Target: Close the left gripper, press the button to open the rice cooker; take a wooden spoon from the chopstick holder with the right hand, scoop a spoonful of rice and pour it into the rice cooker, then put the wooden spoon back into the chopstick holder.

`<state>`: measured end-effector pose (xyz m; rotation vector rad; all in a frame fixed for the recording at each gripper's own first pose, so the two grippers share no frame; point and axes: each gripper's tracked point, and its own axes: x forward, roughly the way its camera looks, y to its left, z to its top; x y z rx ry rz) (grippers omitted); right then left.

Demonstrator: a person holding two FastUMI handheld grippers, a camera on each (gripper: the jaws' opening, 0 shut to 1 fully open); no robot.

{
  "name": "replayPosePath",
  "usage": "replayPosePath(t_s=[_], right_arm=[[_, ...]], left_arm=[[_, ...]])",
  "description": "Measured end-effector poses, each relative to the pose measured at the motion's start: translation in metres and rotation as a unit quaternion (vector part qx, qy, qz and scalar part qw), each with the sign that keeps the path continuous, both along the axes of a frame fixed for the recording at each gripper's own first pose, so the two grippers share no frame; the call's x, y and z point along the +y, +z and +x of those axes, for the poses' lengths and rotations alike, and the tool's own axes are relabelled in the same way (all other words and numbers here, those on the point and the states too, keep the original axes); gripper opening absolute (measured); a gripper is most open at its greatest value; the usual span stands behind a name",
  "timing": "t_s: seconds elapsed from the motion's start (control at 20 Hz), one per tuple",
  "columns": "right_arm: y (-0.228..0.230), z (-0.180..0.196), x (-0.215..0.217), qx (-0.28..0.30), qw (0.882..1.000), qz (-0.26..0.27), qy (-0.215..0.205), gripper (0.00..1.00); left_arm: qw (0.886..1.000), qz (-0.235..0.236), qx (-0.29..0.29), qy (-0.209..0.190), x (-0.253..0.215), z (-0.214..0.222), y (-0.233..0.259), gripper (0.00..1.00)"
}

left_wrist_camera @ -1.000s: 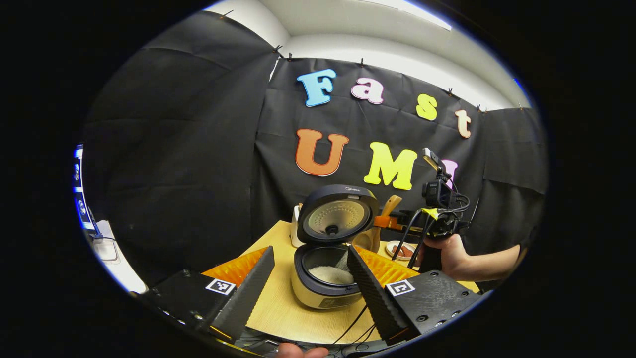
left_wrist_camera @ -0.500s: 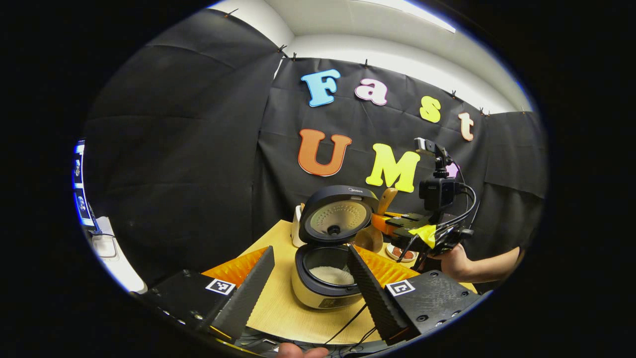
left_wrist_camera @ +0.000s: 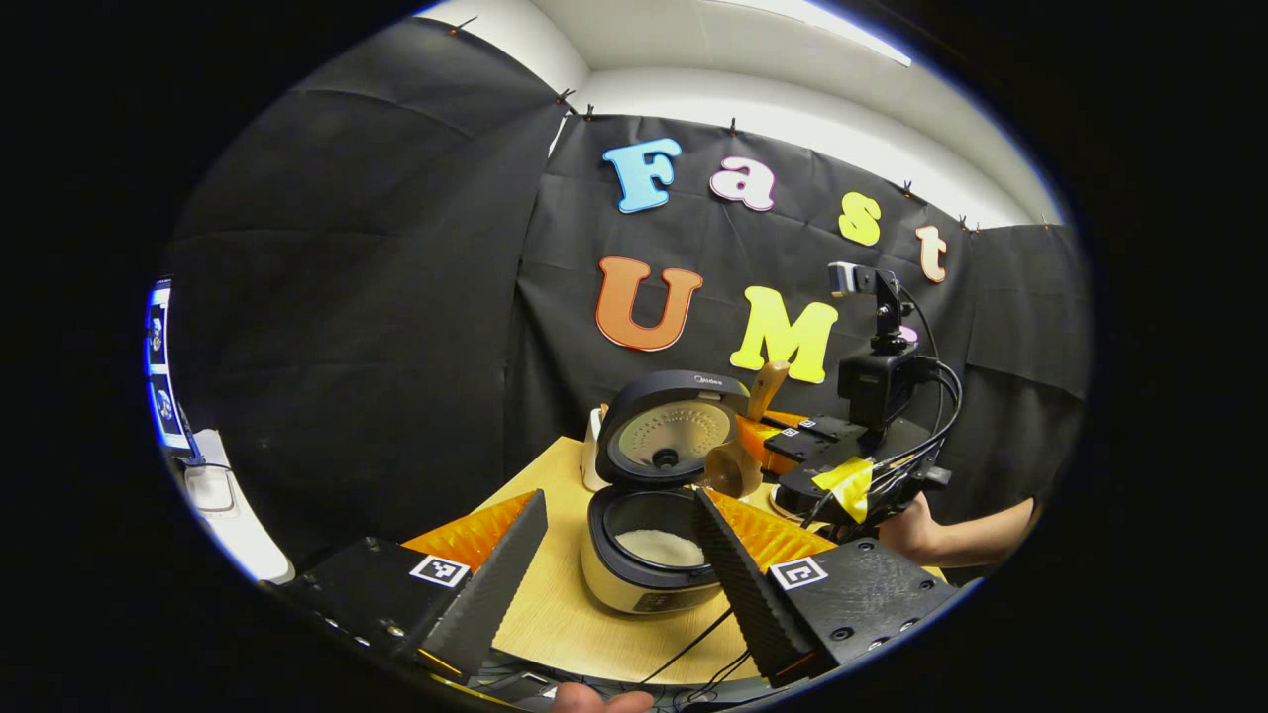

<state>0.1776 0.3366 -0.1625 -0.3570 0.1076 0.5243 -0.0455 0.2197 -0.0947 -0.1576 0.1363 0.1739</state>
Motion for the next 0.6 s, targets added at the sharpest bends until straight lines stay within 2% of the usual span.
replayPosePath(t_s=[0.35, 0.45, 0.6], right_arm=[[0.028, -0.01, -0.032, 0.069, 0.991, 0.115, -0.023, 0.08], [0.037, -0.014, -0.052, 0.096, 0.983, 0.155, -0.033, 0.08], [0.056, -0.019, -0.096, 0.139, 0.963, 0.221, -0.063, 0.08]], left_arm=[[1.0, 0.01, 0.0, -0.007, -0.015, 0.002, 0.013, 0.95], [1.0, 0.012, -0.003, -0.014, -0.024, 0.007, 0.016, 0.95], [0.999, 0.015, -0.008, -0.028, -0.043, 0.017, 0.024, 0.95]])
